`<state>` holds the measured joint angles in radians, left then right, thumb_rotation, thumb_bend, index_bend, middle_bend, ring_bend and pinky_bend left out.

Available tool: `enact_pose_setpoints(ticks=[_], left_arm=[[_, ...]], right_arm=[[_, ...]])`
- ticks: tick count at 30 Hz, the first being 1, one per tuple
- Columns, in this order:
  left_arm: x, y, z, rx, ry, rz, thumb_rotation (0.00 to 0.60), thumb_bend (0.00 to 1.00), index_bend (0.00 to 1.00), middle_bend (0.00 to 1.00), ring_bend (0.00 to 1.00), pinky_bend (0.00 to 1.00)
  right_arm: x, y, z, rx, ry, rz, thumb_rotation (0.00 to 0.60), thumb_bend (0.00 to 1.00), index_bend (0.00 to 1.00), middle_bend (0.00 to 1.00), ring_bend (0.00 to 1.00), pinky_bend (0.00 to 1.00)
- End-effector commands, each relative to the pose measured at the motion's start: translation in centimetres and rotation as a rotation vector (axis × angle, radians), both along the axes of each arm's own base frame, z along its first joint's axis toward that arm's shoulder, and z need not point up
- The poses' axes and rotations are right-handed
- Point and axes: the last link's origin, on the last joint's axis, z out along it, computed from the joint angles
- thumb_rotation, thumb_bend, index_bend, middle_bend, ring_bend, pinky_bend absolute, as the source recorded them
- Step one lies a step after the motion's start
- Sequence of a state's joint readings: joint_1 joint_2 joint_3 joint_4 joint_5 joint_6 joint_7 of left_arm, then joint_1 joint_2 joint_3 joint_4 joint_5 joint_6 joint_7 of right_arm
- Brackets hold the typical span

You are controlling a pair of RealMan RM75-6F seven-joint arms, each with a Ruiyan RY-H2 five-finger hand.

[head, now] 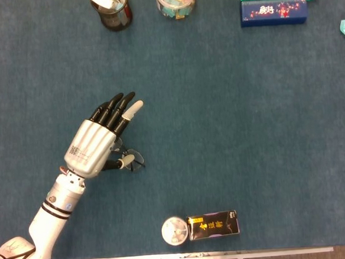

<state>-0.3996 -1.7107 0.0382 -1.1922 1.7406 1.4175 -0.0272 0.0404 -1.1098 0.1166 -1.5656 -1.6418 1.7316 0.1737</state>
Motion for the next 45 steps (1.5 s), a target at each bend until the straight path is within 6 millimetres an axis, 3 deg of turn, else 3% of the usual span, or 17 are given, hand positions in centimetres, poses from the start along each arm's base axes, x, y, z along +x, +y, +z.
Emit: enact_pose_setpoints(ticks=[1,8,16,45], left_arm=[[0.0,0.0,0.0,0.001,0.003,0.0,0.6,0.09,0.0,0.0,0.01,0.17],[-0.2,-0.1,-0.1,0.004,0.022,-0.001,0.6,0.15,0.0,0.0,0.01,0.17],[-0.3,0.0,-0.1,0.006,0.037,0.0,0.6,0.36,0.0,0.0,0.01,0.17],[-1.7,0.7,-1.4,-0.011,0.124,0.024,0.6,0.36,0.0,0.0,0.01,0.17]], right_arm=[[0.0,0.0,0.0,-0.001,-0.001,0.0,0.6,0.21,0.29,0.42,0.31,0.3],[0.0,0.0,0.0,0.0,-0.001,0.001,0.6,0.21,0.29,0.42,0.31,0.3],[0.0,0.0,0.0,0.0,-0.001,-0.001,0.6,0.21,0.29,0.42,0.31,0.3],[0.0,0.0,0.1,-0.001,-0.002,0.001,0.6,0.21,0.29,0.42,0.31,0.3]])
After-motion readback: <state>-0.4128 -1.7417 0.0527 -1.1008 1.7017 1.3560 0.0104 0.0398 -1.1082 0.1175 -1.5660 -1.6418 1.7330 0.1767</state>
